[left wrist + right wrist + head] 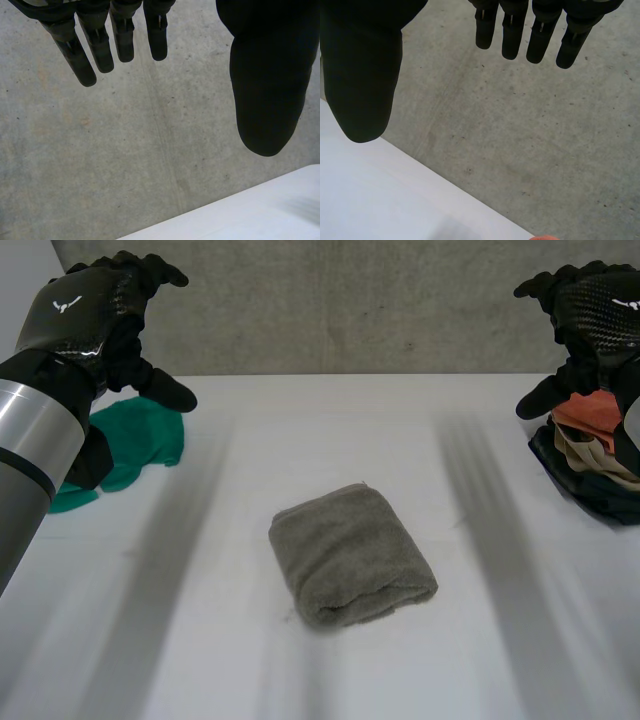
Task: Fold the laundry.
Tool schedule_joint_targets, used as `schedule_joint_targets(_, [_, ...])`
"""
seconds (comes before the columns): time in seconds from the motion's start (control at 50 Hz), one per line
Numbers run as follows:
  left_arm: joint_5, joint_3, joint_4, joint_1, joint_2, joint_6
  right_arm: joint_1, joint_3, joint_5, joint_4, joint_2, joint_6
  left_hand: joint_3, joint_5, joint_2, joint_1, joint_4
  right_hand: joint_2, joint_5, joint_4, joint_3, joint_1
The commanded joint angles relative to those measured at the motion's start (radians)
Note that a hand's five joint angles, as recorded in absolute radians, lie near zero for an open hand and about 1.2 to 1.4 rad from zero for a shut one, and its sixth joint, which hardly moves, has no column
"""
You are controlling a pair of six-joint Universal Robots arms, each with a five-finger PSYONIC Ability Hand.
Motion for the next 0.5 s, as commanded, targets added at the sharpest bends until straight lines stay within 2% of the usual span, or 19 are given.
schedule_joint_targets(0.02, [0.001,0.000,0.001,0.001,0.000,0.000,-0.008,0.002,-0.051,0.008,-0.001,-0.058,-0.115,-0.133,-0.116,-0.144,-0.119,-0.124,-0.108,-0.128,-0.128,-0.138])
schedule_joint_targets(0.24, [0.006,0.006,0.002,0.001,-0.001,0.002,-0.008,-0.007,-0.060,0.036,-0.003,-0.070,-0.115,-0.133,-0.116,-0.144,-0.119,-0.124,-0.108,-0.128,-0.128,-0.138])
schedule_joint_targets(0.3, [0.058,0.017,0.001,0.002,-0.001,0.003,0.001,-0.015,-0.089,0.094,-0.001,-0.110,-0.115,-0.133,-0.116,-0.144,-0.119,-0.124,-0.108,-0.128,-0.128,-0.138])
schedule_joint_targets(0.34, [0.116,0.028,0.001,0.008,-0.004,0.003,0.007,-0.010,-0.141,0.147,0.000,-0.169,-0.115,-0.133,-0.116,-0.144,-0.119,-0.124,-0.108,-0.128,-0.128,-0.138])
schedule_joint_targets(0.36, [0.194,0.043,0.002,0.011,-0.014,0.003,0.009,-0.003,-0.160,0.166,0.002,-0.194,-0.115,-0.133,-0.116,-0.144,-0.119,-0.124,-0.108,-0.128,-0.128,-0.138])
schedule_joint_targets(0.4, [0.280,0.061,0.001,0.013,-0.021,0.003,0.012,0.011,-0.194,0.200,0.008,-0.242,-0.115,-0.133,-0.116,-0.144,-0.119,-0.124,-0.108,-0.128,-0.128,-0.138])
schedule_joint_targets(0.42, [0.366,0.074,0.004,0.011,-0.029,0.003,0.013,0.029,-0.218,0.230,0.015,-0.281,-0.115,-0.133,-0.116,-0.144,-0.119,-0.124,-0.108,-0.128,-0.128,-0.138])
schedule_joint_targets(0.48, [0.487,0.087,0.007,0.013,-0.052,0.005,0.026,0.075,-0.251,0.244,0.029,-0.319,-0.115,-0.133,-0.116,-0.144,-0.119,-0.124,-0.108,-0.128,-0.128,-0.138])
schedule_joint_targets(0.5, [0.562,0.104,0.007,0.013,-0.075,0.009,0.050,0.107,-0.258,0.225,0.043,-0.329,-0.115,-0.133,-0.116,-0.144,-0.119,-0.124,-0.108,-0.128,-0.128,-0.138])
